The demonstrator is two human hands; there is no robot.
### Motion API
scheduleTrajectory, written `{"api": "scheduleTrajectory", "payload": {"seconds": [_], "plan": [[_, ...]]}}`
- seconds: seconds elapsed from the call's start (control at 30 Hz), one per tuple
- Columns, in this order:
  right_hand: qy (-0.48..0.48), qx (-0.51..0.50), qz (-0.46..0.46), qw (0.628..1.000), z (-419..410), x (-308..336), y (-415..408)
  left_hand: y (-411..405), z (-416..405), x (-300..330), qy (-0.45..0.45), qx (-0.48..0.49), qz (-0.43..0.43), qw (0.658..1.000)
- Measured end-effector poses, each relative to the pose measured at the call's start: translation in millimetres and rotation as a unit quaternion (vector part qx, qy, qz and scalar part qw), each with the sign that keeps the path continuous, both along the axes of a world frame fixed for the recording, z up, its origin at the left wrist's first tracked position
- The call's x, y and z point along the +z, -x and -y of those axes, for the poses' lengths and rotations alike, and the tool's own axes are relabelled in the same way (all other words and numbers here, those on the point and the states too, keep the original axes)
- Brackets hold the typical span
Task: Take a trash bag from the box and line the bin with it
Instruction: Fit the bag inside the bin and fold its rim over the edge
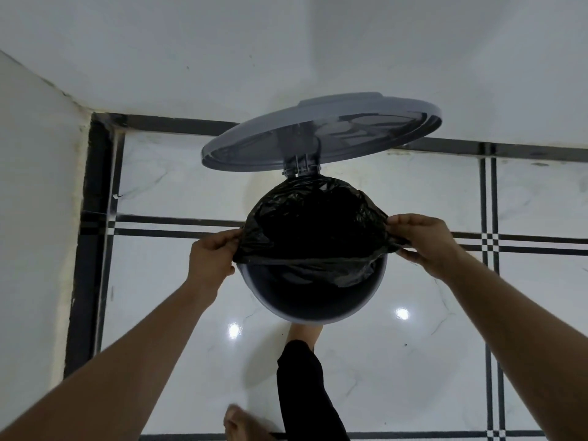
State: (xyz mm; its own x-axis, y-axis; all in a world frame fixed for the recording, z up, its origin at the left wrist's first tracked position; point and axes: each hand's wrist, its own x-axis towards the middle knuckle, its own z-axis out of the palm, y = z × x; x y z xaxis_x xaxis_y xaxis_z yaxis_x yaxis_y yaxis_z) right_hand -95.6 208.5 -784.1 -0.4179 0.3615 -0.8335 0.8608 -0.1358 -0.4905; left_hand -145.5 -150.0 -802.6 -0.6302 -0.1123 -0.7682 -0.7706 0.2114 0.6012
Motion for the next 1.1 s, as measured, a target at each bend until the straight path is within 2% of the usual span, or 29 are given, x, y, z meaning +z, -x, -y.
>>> {"api": "scheduleTrajectory", "payload": {"seconds": [0.13, 0.3, 0.37, 0.5, 0.57, 0.67, 0.8, 0.93, 1.1], "plan": [[-0.084, 0.023, 0.024, 0.996, 16, 1, -9, -9, -3, 8, -0.010, -0.005, 0.013, 1.000], [-0.040, -0.013, -0.002, 0.999, 28, 4, -37, -26, -1, 11, 0.013, -0.065, 0.015, 0.998], [-0.031, -0.035, -0.025, 0.999, 32, 4, -47, -37, -5, 13, 0.063, -0.085, -0.012, 0.994], [-0.061, -0.085, -0.018, 0.994, 32, 3, -64, -56, -12, 15, 0.162, 0.004, -0.039, 0.986], [-0.047, -0.095, -0.002, 0.994, 33, 2, -69, -61, -18, 17, 0.167, 0.048, -0.010, 0.985], [0.007, -0.106, 0.023, 0.994, 37, 5, -72, -64, -22, 19, 0.161, 0.057, 0.022, 0.985], [0.039, -0.148, 0.047, 0.987, 42, 5, -76, -60, -16, 17, 0.121, 0.115, 0.090, 0.982], [0.038, -0.193, 0.072, 0.978, 47, 4, -78, -60, -20, 25, -0.007, 0.208, 0.146, 0.967], [0.058, -0.243, 0.093, 0.964, 52, 12, -74, -66, -26, 33, -0.161, 0.341, 0.183, 0.908]]}}
